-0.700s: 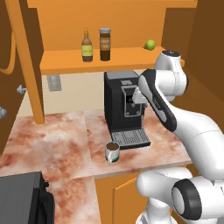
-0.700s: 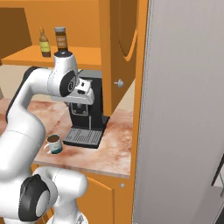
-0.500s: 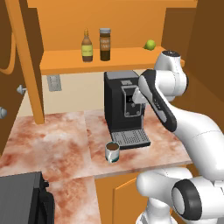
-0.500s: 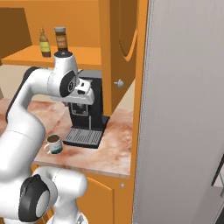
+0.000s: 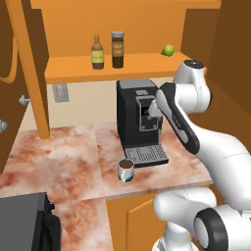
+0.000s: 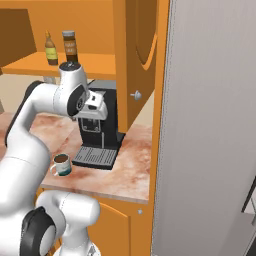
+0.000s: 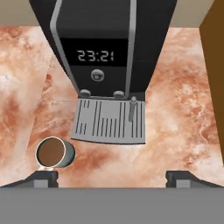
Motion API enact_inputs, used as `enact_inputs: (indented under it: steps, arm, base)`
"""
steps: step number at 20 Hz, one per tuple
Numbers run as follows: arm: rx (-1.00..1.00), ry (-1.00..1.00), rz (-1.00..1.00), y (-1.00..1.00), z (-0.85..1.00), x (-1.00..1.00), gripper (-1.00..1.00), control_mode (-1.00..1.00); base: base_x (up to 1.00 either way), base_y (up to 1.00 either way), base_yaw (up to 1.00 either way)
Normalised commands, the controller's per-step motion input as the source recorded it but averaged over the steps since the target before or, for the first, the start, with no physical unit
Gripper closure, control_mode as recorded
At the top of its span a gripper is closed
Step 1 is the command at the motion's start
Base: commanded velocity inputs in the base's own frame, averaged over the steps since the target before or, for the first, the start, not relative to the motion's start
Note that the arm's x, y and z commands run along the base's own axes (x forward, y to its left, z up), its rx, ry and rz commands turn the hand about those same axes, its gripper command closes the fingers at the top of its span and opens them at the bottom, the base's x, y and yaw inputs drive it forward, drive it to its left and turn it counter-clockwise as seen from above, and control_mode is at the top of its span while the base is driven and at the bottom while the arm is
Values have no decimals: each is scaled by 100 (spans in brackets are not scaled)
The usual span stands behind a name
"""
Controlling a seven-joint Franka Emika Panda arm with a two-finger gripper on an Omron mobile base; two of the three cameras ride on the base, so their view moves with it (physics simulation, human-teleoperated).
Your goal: Pick the cinnamon and honey bottle from the cabinet and place them next to the mug.
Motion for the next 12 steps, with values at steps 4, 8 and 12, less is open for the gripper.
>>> enact_inputs:
  steps: [4,8,12]
  arm:
    - [-1,-31,7,0,53,-14,-100,-100]
    - [-3,-30,6,1,74,-19,-100,-100]
    - [-3,-21,7,5,74,-8,-100,-100]
  base:
    - [0,0,0]
    - [0,0,0]
    - [0,0,0]
